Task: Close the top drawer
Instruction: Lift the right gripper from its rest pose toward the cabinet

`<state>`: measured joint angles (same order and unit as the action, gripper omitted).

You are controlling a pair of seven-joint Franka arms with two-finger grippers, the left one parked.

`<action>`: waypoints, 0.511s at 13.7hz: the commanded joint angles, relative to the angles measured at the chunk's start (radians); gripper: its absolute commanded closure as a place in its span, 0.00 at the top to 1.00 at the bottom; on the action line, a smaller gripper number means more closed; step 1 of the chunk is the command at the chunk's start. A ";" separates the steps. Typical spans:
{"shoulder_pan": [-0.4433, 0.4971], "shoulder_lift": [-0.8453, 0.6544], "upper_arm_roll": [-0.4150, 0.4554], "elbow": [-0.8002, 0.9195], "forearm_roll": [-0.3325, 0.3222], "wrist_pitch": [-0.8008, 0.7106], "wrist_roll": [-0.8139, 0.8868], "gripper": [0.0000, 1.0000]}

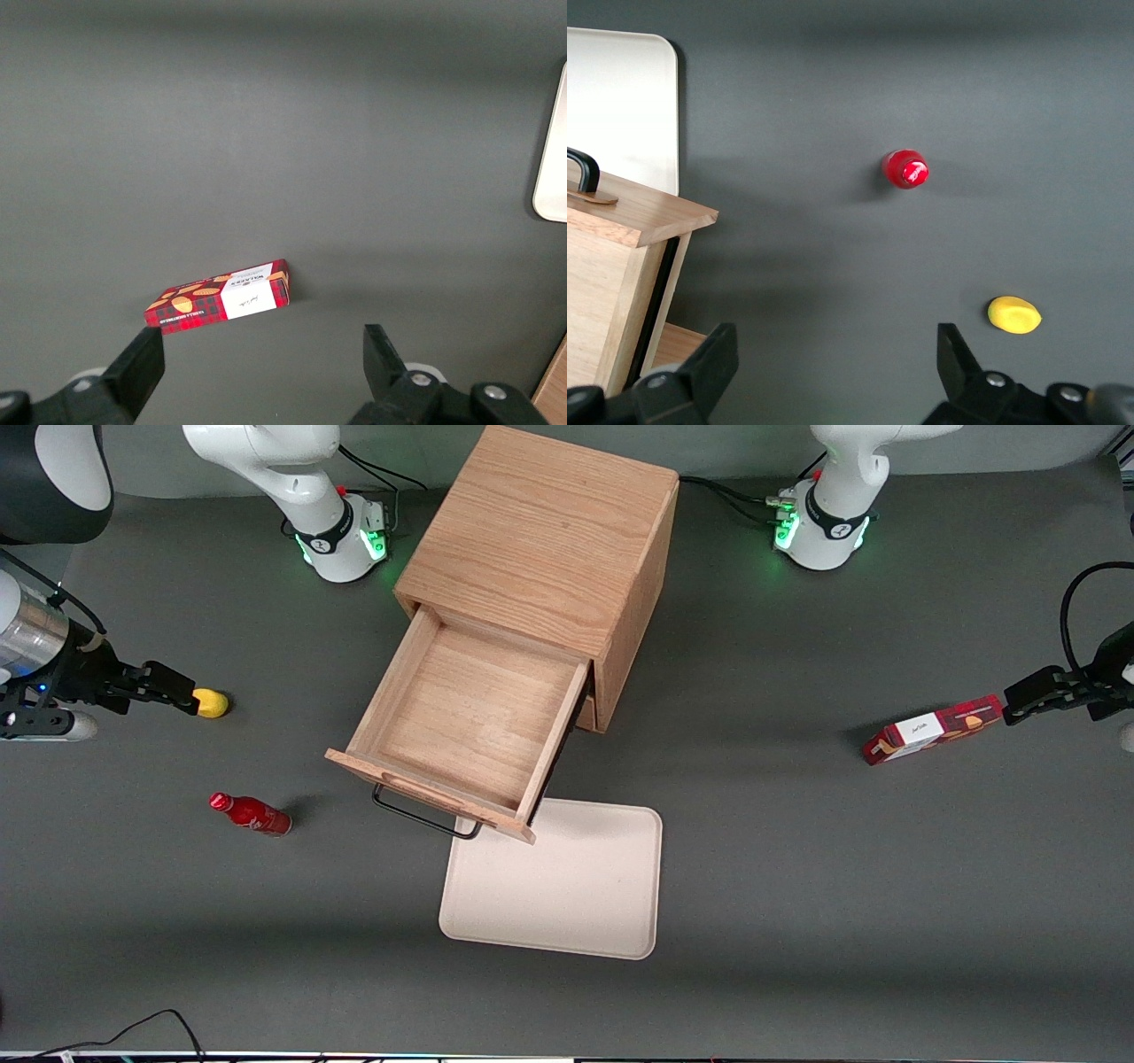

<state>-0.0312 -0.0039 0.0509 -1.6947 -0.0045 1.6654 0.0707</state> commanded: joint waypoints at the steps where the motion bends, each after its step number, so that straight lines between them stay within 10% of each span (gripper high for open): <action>1: -0.006 -0.010 -0.002 -0.010 -0.006 -0.001 -0.012 1.00; 7: 0.004 0.002 0.000 -0.010 -0.019 0.019 -0.093 1.00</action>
<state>-0.0337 -0.0033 0.0500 -1.6990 -0.0048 1.6684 0.0381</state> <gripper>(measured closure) 0.000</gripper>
